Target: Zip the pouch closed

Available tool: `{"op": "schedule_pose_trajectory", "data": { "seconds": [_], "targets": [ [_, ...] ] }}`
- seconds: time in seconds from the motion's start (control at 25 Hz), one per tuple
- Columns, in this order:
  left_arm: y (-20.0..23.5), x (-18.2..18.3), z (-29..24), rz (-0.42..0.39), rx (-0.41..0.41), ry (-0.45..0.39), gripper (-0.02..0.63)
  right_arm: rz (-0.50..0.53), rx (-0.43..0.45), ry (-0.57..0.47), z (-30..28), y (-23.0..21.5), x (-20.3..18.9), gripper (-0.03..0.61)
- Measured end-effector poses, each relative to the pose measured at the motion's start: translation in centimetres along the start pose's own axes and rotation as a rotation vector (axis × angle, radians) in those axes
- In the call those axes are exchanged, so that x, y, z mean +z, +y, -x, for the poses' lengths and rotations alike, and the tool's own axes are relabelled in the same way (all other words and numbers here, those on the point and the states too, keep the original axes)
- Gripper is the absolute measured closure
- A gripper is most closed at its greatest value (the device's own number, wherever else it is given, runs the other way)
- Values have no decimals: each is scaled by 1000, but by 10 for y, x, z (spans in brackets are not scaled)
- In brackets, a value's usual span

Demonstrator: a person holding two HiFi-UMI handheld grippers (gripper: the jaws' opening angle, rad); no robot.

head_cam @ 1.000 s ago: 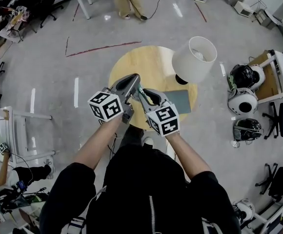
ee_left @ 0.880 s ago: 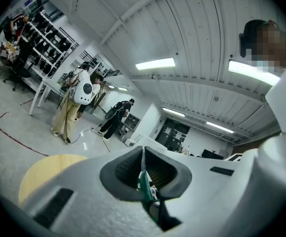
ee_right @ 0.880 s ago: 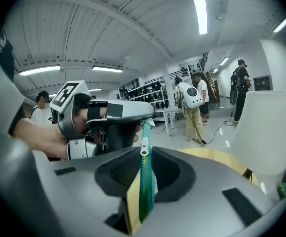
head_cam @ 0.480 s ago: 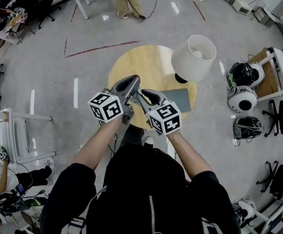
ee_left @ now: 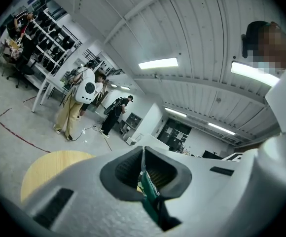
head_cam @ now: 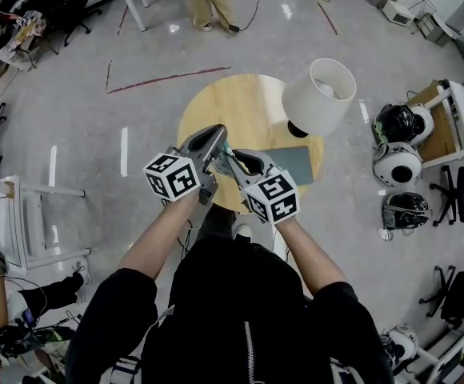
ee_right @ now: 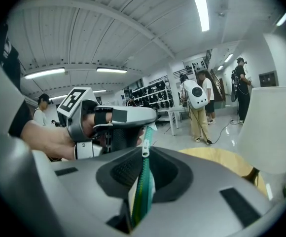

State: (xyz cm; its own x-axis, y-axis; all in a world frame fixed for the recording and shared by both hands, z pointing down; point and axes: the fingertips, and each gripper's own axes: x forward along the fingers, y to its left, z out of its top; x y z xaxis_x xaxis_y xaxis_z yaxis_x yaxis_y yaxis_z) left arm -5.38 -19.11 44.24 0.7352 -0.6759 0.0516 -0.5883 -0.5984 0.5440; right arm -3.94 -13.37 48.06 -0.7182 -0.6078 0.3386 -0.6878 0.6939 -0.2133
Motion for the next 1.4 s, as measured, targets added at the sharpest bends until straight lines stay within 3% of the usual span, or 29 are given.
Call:
{"op": "schedule_pose_trajectory", "data": {
  "seconds": [0.32,0.64,0.76,0.96,1.08,1.24,1.4],
  "targets": [
    [-1,2,0,2,-2,-13,597,113,-25,-30,5,1,4,535],
    [-7,-1,0,-14,-17,-8,598,11,-13,-41,9,-2,-1,520],
    [-9,-6,0,-69,-10,18,598,-15,-2,-5,9,-4,-6,523],
    [-18,-18,0,-285,-3,93,597,-53,35,99,4,1,-19,523],
    [-24,-27,-1,-343,-20,121,597,-94,63,150,1,2,-28,520],
    [-22,-34,-2,-321,-21,121,597,-157,84,177,0,2,-35,526],
    [-6,-33,2,-246,-3,113,597,-146,93,178,-3,4,-34,535]
  ]
}}
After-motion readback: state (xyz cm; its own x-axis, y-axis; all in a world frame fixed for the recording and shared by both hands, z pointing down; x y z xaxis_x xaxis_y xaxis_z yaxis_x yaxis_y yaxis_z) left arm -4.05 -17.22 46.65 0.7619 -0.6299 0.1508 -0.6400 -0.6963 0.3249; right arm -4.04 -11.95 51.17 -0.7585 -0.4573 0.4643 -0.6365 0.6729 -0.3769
